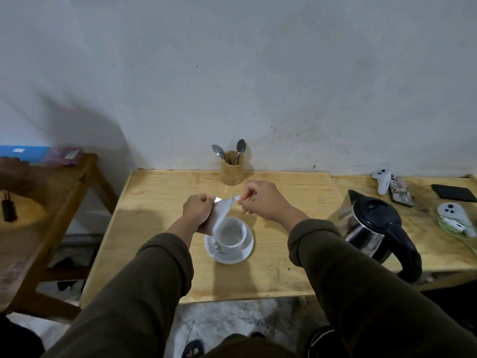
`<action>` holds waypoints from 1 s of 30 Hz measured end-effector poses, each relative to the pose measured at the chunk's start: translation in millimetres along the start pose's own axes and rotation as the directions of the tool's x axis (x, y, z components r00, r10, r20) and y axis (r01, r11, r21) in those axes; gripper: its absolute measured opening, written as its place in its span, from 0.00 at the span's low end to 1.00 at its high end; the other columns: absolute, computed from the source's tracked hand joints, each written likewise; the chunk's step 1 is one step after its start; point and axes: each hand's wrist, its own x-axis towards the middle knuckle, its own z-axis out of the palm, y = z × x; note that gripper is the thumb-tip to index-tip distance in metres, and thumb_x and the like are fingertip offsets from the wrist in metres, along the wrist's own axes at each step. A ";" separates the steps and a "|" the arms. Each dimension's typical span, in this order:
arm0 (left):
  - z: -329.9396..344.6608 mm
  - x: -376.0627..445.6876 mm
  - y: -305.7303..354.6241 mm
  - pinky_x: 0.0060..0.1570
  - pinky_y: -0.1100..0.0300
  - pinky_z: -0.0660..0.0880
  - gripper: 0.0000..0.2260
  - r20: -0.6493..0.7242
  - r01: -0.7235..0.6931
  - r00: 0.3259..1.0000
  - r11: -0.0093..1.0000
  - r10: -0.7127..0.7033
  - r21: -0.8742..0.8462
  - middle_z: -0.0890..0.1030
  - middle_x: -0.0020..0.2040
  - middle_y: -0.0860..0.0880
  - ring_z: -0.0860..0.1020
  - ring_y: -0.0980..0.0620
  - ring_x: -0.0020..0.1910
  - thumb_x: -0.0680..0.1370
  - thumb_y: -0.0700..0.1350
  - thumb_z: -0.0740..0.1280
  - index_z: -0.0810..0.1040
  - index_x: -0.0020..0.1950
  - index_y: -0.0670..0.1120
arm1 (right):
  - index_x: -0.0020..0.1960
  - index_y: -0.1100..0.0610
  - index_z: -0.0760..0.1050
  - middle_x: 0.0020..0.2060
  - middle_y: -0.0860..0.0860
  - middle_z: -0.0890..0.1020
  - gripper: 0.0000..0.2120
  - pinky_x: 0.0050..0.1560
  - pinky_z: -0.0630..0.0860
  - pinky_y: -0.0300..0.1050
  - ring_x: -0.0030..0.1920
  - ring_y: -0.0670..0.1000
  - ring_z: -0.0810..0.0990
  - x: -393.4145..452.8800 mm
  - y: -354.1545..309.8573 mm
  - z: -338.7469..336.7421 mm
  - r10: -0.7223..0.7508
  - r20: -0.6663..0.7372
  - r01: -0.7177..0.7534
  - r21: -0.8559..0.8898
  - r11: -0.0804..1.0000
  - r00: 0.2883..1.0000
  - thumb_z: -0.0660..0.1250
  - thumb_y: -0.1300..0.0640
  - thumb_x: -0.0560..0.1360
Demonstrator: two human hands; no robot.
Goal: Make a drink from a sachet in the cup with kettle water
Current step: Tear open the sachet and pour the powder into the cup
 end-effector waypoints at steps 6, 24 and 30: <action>10.7 -8.0 -19.6 0.56 0.56 0.72 0.14 0.059 0.058 0.996 0.993 -0.064 0.104 0.82 0.56 0.41 0.77 0.41 0.58 0.78 0.48 0.62 0.82 0.51 0.41 | 0.54 0.56 0.75 0.38 0.54 0.80 0.15 0.42 0.74 0.41 0.39 0.49 0.77 -13.1 27.3 30.7 -0.028 0.115 0.050 -0.189 0.981 0.993 0.66 0.67 0.69; 3.1 -3.0 -2.4 0.21 0.66 0.77 0.16 0.355 0.379 0.878 0.920 -0.321 -0.105 0.78 0.37 0.40 0.78 0.55 0.17 0.79 0.48 0.61 0.73 0.52 0.33 | 0.38 0.54 0.80 0.32 0.60 0.82 0.09 0.45 0.80 0.50 0.34 0.55 0.82 -23.0 58.0 60.6 0.174 -0.127 -0.169 0.052 0.984 0.977 0.66 0.65 0.72; -7.9 -6.1 -4.6 0.34 0.63 0.79 0.32 0.389 0.353 0.884 0.916 -0.260 -0.191 0.81 0.32 0.40 0.78 0.50 0.30 0.80 0.58 0.51 0.76 0.56 0.29 | 0.32 0.52 0.75 0.26 0.50 0.79 0.11 0.33 0.76 0.32 0.21 0.38 0.76 -21.2 55.9 61.4 0.249 -0.122 -0.230 0.153 0.961 0.961 0.69 0.62 0.71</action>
